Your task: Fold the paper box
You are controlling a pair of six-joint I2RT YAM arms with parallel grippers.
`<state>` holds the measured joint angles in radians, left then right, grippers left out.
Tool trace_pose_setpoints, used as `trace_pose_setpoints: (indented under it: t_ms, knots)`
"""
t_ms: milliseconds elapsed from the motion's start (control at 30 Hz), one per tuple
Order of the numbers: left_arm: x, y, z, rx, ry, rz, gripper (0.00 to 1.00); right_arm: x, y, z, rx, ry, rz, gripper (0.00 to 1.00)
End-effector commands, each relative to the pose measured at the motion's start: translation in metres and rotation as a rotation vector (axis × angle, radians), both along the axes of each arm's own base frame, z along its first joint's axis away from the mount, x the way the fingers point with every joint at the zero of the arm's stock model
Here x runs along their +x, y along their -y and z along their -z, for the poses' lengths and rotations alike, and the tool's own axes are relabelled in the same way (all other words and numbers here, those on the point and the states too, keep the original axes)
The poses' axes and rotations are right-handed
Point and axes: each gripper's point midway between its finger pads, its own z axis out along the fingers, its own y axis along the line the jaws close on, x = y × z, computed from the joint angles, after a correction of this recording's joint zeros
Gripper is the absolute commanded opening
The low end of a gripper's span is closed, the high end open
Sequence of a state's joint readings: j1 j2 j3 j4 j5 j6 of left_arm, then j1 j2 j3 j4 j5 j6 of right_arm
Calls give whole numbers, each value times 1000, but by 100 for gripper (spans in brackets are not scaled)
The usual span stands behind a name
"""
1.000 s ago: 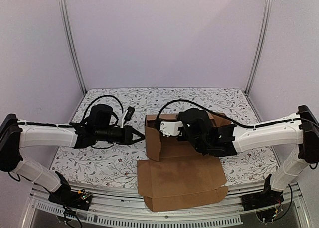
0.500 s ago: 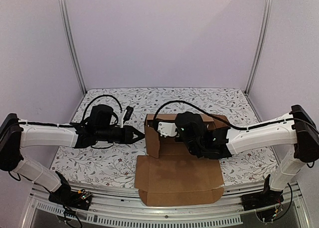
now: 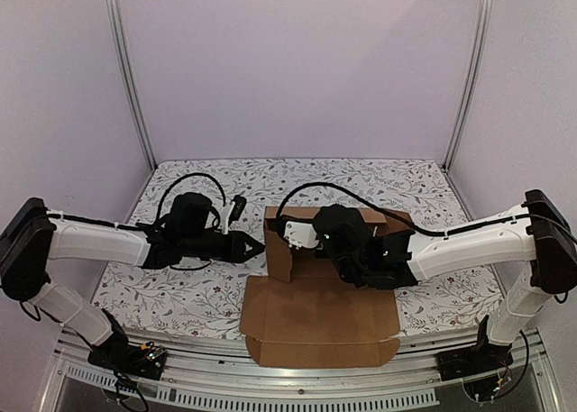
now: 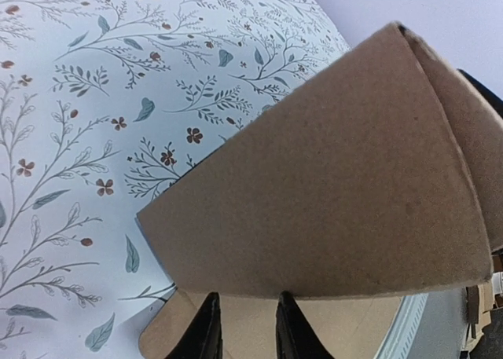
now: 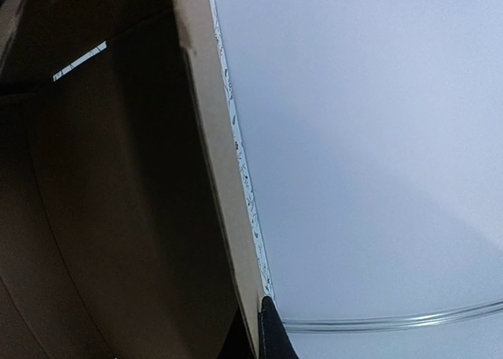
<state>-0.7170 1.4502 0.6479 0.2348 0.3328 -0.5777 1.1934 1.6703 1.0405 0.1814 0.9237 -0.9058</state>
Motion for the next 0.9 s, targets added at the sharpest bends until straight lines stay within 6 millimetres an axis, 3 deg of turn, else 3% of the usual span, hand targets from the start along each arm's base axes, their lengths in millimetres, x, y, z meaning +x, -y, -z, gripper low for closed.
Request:
trace_pose_setpoints:
  t_ms: [0, 633, 867]
  knots:
    - [3, 12, -7, -1, 64, 30, 25, -5, -9, -4, 51, -12, -2, 0]
    - [-11, 27, -17, -4, 149, 64, 43, -4, 3, 5, -7, -25, 57, 0]
    - [-3, 21, -10, 48, 189, 16, 45, -8, 0, 3, -4, -30, 43, 0]
